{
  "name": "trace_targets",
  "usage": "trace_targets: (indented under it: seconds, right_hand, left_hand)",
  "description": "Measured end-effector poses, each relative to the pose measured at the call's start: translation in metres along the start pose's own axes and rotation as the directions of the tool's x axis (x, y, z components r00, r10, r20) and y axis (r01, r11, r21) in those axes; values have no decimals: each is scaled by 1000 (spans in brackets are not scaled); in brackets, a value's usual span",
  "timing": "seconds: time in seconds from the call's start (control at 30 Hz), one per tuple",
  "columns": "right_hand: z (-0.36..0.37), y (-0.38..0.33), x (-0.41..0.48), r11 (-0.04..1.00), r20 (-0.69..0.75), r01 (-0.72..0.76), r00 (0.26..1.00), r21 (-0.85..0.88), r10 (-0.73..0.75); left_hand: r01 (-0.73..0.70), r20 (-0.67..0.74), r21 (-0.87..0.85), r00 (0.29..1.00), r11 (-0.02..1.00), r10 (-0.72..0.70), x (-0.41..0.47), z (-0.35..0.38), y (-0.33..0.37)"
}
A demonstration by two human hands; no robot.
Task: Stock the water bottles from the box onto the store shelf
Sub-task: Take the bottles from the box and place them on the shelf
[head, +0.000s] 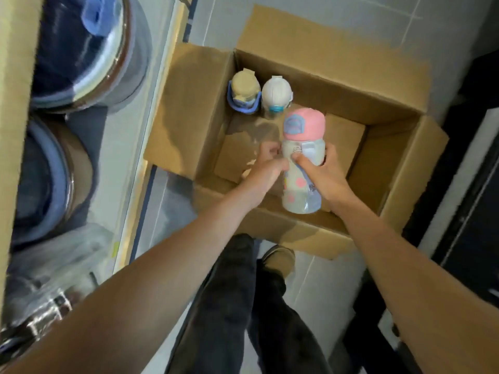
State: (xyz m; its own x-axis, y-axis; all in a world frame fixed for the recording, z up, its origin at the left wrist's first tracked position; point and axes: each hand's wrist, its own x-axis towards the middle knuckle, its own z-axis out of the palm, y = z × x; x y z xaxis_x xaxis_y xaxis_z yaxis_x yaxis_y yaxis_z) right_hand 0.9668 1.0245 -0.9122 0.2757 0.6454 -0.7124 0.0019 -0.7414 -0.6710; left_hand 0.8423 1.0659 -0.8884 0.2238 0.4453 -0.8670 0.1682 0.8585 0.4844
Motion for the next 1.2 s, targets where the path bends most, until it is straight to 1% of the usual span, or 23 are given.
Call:
trace_targets:
  seconds: [0.07,0.1,0.13,0.2,0.27,0.37,0.47,0.53,0.57,0.63,0.7,0.77,0.8,0.83,0.9,0.97,1.0,1.03,1.07,1.1,1.13,1.17,1.2]
  right_hand:
    - [-6,-16,-43,999,33,-34,999,-16,35]
    - [-12,-31,-78,998,79,-58,995,-30,60]
    - [-15,-37,-95,998,106,-63,992,-17,65]
    - [-27,-54,-135,998,189,-51,980,-36,57]
    - [-32,-70,-178,993,300,-27,952,-119,62]
    - [-37,-87,-236,977,386,-7,918,-212,90]
    - [-35,-113,-291,955,495,79,865,-285,76]
    - [-27,-131,-331,932,610,159,789,-325,78]
    - [-25,-134,-336,929,635,163,767,-332,93]
    - [-13,-147,-362,892,682,231,723,-389,110]
    - [10,-160,-398,832,725,339,681,-440,106]
    - [32,-170,-429,770,748,428,657,-473,95]
    - [49,-170,-450,741,781,477,617,-472,100]
    - [61,-169,-465,716,799,503,588,-484,127]
    - [89,-164,-504,665,837,574,527,-478,148]
    - [117,-155,-542,594,870,663,472,-455,140]
    - [135,-143,-572,534,891,724,429,-437,147]
    - [144,-139,-586,504,901,755,414,-420,131]
    - [155,-130,-605,483,920,787,373,-383,122]
    - [168,-115,-636,465,938,815,317,-345,140]
    - [176,-99,-660,449,946,833,286,-324,152]
    - [188,-73,-702,438,958,852,237,-286,162]
    - [193,-71,-712,447,961,852,224,-273,160]
  left_hand:
    - [83,21,-66,996,994,-82,-43,-2,8]
    - [100,26,-90,995,991,-98,-82,-5,10]
    - [119,45,-88,992,989,-115,-100,-8,9]
    - [129,127,-80,985,988,-118,-142,-12,9]
    - [127,192,-93,976,988,-107,-194,-17,10]
    - [68,212,-98,976,993,-46,-261,-17,9]
    - [-38,133,-84,990,996,49,-322,-20,-1]
    - [-67,79,-90,994,994,74,-367,-28,-12]
    - [-60,75,-69,995,996,65,-373,-30,-13]
    - [-94,26,-90,995,992,96,-404,-41,-23]
    - [-156,-18,-174,988,972,155,-452,-56,-36]
    - [-190,-13,-318,980,929,196,-487,-71,-50]
    - [-237,-39,-374,970,897,240,-511,-83,-64]
    - [-269,-71,-420,962,867,264,-530,-92,-76]
    - [-312,-193,-428,948,848,252,-566,-111,-105]
    - [-352,-321,-410,919,841,228,-602,-121,-135]
    - [-388,-393,-408,892,827,224,-629,-126,-162]
    - [-414,-426,-402,874,817,233,-644,-127,-171]
    - [-448,-460,-401,853,799,248,-661,-130,-186]
    - [-497,-514,-397,817,771,262,-687,-133,-214]
    - [-537,-555,-387,785,749,276,-708,-136,-238]
    - [-573,-608,-372,745,731,275,-743,-138,-280]
    - [-577,-625,-373,735,727,262,-751,-142,-285]
